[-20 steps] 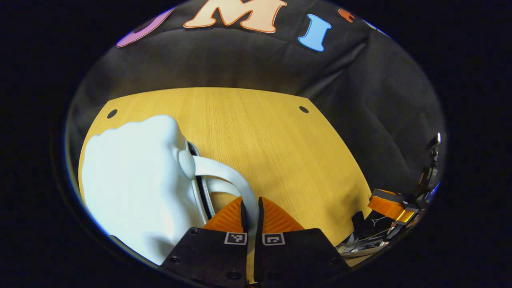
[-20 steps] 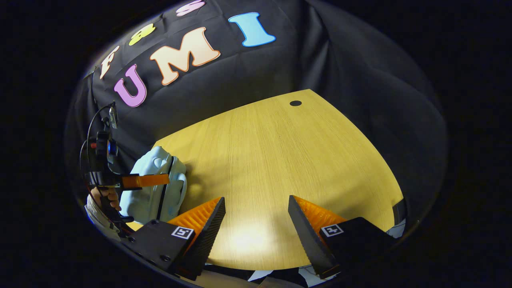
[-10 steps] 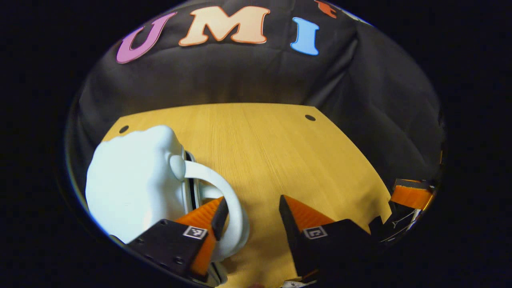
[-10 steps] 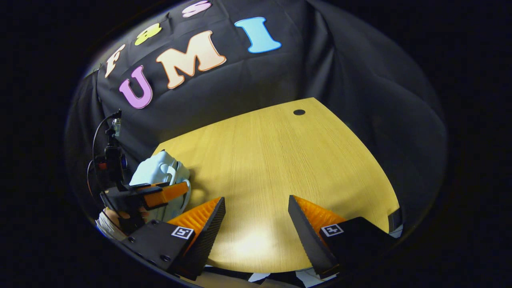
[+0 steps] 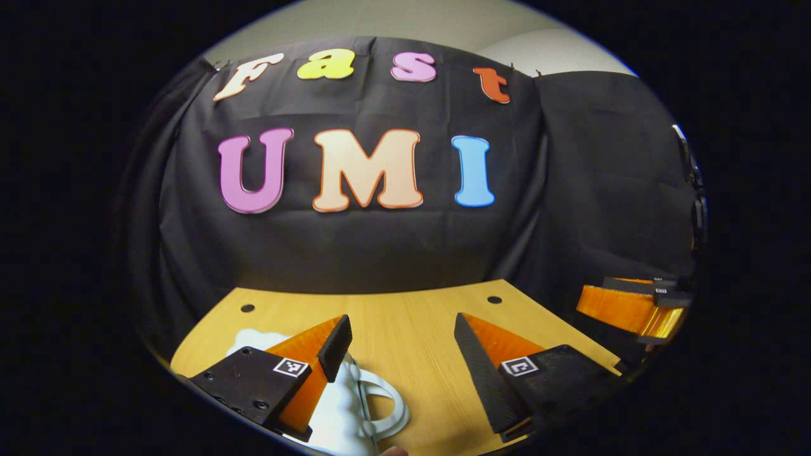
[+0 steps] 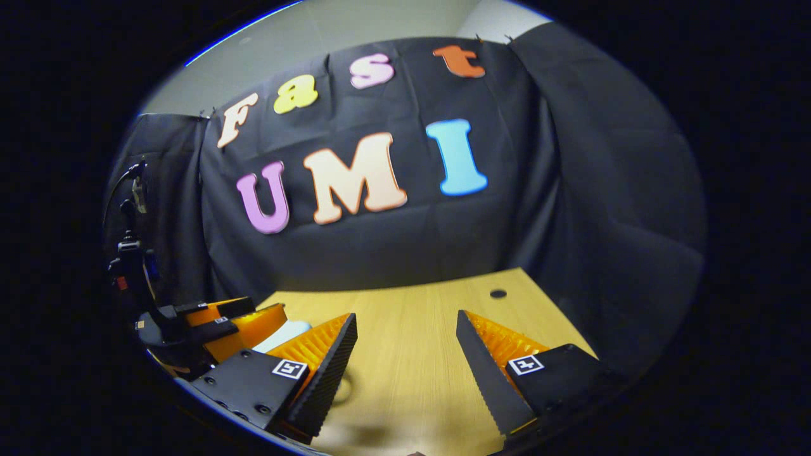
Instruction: First open the suitcase, pack the skin care products into it, and then close the suitcase.
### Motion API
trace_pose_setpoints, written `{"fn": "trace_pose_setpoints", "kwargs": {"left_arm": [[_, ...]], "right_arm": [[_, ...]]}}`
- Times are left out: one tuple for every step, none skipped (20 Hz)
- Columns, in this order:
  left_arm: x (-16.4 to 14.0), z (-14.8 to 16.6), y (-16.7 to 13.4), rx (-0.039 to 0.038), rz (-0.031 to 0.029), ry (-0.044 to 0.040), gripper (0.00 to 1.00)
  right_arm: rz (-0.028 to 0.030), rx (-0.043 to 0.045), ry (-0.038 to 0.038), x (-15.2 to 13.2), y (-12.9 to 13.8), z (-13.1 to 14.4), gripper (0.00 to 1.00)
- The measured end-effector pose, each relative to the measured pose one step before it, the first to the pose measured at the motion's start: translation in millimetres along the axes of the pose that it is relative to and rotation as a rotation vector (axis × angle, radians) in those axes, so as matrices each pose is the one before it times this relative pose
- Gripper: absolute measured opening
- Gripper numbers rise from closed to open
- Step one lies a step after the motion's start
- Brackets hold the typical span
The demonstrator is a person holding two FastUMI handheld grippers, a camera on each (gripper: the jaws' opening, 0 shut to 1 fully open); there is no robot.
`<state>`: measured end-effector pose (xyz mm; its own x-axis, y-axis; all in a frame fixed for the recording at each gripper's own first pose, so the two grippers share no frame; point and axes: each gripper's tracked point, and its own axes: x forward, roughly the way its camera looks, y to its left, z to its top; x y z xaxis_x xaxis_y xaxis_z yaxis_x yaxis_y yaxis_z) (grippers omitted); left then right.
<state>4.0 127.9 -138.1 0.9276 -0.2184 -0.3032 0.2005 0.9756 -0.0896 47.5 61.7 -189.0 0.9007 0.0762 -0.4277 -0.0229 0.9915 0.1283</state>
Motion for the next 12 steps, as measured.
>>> {"fn": "trace_pose_setpoints", "kwargs": {"left_arm": [[-1.79, 11.99, 2.20, 0.01132, 0.00987, -0.03191, 0.96], [-1.17, 14.70, 0.94, 0.01080, -0.00130, -0.03320, 0.96], [1.58, 7.52, -3.21, 0.00804, -0.01077, -0.02024, 0.96], [1.92, 7.55, -2.48, 0.00601, -0.01154, -0.01584, 0.95], [1.39, 5.56, -3.40, 0.00461, -0.01244, -0.00718, 0.95], [-0.60, 4.96, -1.23, -0.00236, -0.00751, -0.01237, 0.95], [-0.57, 4.98, -2.10, -0.00462, -0.00690, -0.01296, 0.95], [1.56, 6.02, -2.23, -0.00265, -0.00602, -0.00965, 0.95], [-0.43, 2.61, 0.21, -0.00134, -0.00147, -0.00426, 0.94], [0.01, 2.52, -0.11, 0.00128, -0.00440, -0.00679, 0.95], [-0.57, 2.58, -0.46, 0.00390, -0.00323, -0.00605, 0.95], [0.23, 0.34, -0.65, 0.00488, -0.00296, -0.00096, 0.95]], "right_arm": [[0.00284, -0.01832, -0.04502, -1.46, 3.84, 16.58, 0.99], [-0.00592, -0.02072, -0.03768, -1.09, 0.67, 15.02, 0.99], [-0.00173, -0.01540, -0.03935, -2.17, 1.52, 14.39, 0.96], [-0.00225, -0.01067, -0.03587, -1.48, 2.10, 13.30, 0.99], [-0.00062, -0.00673, -0.03751, -3.46, 3.09, 11.12, 0.99], [-0.00291, -0.00844, -0.03220, -2.77, 2.34, 10.89, 0.98], [-0.00599, -0.00769, -0.03476, -5.39, 1.27, 11.58, 0.99], [0.00117, -0.00826, -0.03345, -11.09, -0.17, 11.05, 0.99], [0.00225, -0.01234, -0.03003, -5.78, 1.61, 8.96, 0.98], [-0.00084, -0.01427, -0.02534, -3.43, 0.08, 4.64, 0.98], [-0.00047, -0.01492, -0.01502, -1.90, 1.58, 4.81, 0.98], [-0.00182, -0.00977, -0.01084, 2.08, 1.74, -0.63, 0.98]]}}
